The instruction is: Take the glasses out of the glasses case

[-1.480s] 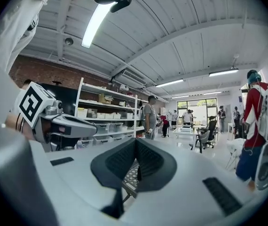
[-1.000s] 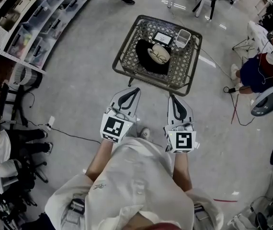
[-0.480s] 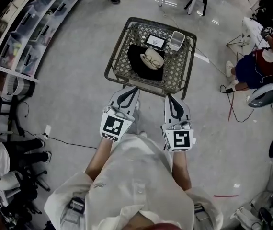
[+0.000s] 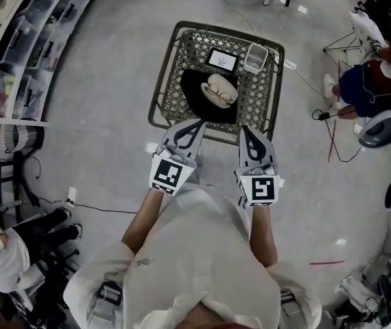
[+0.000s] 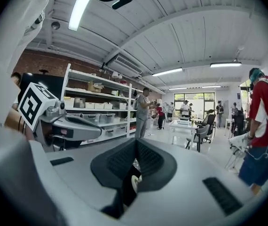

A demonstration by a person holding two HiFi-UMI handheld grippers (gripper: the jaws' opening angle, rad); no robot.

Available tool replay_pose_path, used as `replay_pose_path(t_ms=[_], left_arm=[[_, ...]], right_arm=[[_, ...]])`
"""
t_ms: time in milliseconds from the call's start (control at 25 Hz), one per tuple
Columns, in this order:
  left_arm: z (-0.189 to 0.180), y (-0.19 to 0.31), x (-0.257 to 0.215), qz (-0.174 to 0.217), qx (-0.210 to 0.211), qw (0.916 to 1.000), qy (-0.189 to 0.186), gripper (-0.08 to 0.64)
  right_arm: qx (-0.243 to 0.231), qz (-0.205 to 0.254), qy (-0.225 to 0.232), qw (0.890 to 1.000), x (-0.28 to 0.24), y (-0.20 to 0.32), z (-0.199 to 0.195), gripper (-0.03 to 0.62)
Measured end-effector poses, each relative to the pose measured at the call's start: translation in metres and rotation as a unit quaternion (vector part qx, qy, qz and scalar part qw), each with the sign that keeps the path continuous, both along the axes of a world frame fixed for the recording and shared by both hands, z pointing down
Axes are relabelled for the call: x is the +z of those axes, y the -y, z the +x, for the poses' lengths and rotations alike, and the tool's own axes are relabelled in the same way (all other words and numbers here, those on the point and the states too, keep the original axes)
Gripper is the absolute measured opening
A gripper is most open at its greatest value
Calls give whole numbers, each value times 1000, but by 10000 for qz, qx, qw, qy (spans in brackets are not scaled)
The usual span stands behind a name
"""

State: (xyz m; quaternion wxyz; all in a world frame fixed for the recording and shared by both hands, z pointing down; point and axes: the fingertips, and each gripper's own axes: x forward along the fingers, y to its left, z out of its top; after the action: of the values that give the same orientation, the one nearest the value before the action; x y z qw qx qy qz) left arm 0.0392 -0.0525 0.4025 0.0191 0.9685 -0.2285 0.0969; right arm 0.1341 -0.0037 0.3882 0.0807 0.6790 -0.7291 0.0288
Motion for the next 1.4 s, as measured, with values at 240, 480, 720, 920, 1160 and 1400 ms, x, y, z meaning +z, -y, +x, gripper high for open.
replay_pose_path(t_ms=[240,480,720,920,1160,1400], left_arm=[[10,51,46,-367,280,9988,151,14],[21,86,102,-828,510,9946,367,14],[29,106,161,-1274,547,9880,678,14],[31,116,202,-1588,436,9822,900,14],[27,122,235,-1878,109,9752,1166,14],[37,126,253,-2035,-111,9708,1266,14]], right_arm=[[113,-585,-75,9982,53,53,12,6],[45,-1404,-167,9899,126,95,17,6],[-130,-2237,-341,9740,201,124,24,6],[-395,-2842,-538,9564,253,136,29,8],[-788,-3371,-660,9358,298,142,33,12],[-1055,-3643,-713,9225,335,154,44,22]])
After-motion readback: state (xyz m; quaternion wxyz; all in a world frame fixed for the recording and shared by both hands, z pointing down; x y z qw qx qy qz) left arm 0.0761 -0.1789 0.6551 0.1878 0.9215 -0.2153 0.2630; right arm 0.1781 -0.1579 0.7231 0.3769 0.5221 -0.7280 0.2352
